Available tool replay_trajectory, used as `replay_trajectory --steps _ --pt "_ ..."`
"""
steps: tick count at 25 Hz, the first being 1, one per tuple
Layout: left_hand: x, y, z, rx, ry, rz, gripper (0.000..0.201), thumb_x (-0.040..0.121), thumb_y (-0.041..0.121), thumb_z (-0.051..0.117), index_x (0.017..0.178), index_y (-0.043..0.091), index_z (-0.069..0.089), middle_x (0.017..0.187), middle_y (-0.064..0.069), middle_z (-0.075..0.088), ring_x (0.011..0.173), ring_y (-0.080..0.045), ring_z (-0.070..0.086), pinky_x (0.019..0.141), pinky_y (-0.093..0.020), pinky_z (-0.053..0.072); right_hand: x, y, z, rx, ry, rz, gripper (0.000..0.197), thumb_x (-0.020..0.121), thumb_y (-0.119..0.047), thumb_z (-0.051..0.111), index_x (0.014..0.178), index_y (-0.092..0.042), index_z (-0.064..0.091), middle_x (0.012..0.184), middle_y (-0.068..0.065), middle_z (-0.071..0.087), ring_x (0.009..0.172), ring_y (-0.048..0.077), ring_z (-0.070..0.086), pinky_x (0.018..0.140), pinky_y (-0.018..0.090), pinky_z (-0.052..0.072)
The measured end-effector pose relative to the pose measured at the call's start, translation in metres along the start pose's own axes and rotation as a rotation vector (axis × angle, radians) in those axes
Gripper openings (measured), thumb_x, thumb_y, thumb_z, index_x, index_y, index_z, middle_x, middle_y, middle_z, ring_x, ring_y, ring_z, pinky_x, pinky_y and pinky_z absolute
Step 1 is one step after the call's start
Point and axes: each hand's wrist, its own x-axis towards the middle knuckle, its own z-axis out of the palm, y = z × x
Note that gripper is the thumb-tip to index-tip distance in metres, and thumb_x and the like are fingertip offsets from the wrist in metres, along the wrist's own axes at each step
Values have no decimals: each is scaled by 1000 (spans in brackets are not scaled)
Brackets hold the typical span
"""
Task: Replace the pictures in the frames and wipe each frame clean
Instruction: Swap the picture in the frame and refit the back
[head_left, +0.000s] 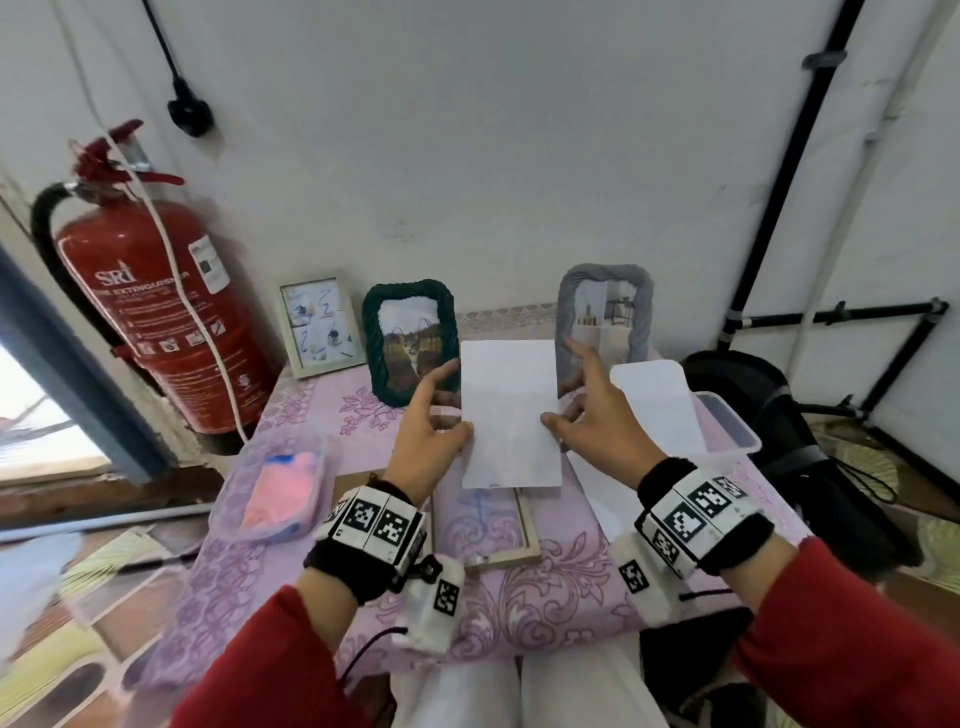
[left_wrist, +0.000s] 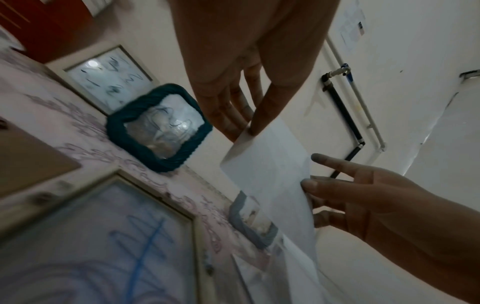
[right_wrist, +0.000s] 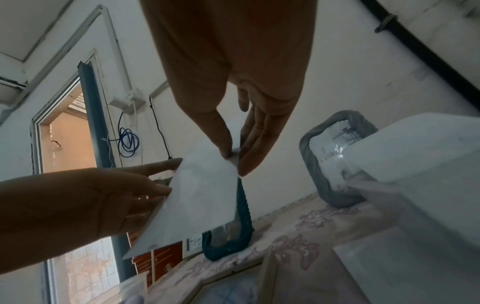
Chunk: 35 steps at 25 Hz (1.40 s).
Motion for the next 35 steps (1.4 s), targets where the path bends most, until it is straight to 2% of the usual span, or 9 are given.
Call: replay_trajectory --steps 6,9,11,16,22,25,29,32,35 --pt "-12 -24 -23 135 -42 -27 76 79 -11 60 141 24 34 98 8 50 64 -5 54 62 -12 50 -2 5 28 -62 -141 -12 99 76 1 68 146 -36 9 84 -3 47 60 16 53 60 22 51" --pt "-14 -28 -30 156 -58 -51 80 81 -2 65 143 32 28 95 5 49 67 -13 54 73 -32 54 0 9 36 -63 -201 -13 100 74 3 67 146 -36 10 82 -2 45 58 14 50 59 29 51" --pt "-14 -31 -36 161 -89 -66 88 81 -3 65 144 38 21 89 -1 46 66 -22 53 72 -44 54 0 11 39 -69 -248 -23 98 74 4 67 146 -34 13 82 -4 44 57 11 51 58 25 51" --pt "-15 -44 -43 198 -147 -131 89 79 -3 67 143 40 23 87 -2 45 67 -25 55 68 -49 57 0 21 47 -75 -321 -17 93 71 8 68 145 -23 20 81 -14 48 57 -15 56 53 0 40" --pt "-14 -56 -47 179 -162 -159 83 75 -5 70 138 33 31 83 -2 45 62 -15 51 72 -38 55 0 34 52 -70 -358 30 93 70 7 71 141 -27 23 78 -13 50 51 -1 60 48 17 50" --pt "-13 -61 -47 178 -152 -164 85 72 -5 73 137 32 33 85 -4 46 68 -15 50 67 -19 52 2 41 54 -95 -354 36 93 69 2 74 141 -27 24 79 -5 50 54 -1 57 55 13 50" --pt "-12 -67 -48 172 -133 -175 81 72 -6 73 135 29 37 91 -4 50 73 -11 51 67 -16 53 4 49 55 -147 -323 25 84 70 -4 76 137 -28 32 89 0 51 66 7 52 58 7 45" --pt "-9 -70 -49 266 -115 -159 76 73 0 74 135 25 41 99 0 52 85 -12 54 75 -20 52 8 53 57 -196 -315 17 79 70 -11 77 135 -28 36 98 1 49 77 12 50 64 9 41" --pt "-5 -73 -50 403 -117 -133 71 73 8 77 134 20 44 113 -3 48 105 -18 51 92 -33 50 13 56 59 -272 -318 29 72 73 -17 77 134 -26 40 105 4 44 93 18 47 85 22 42"
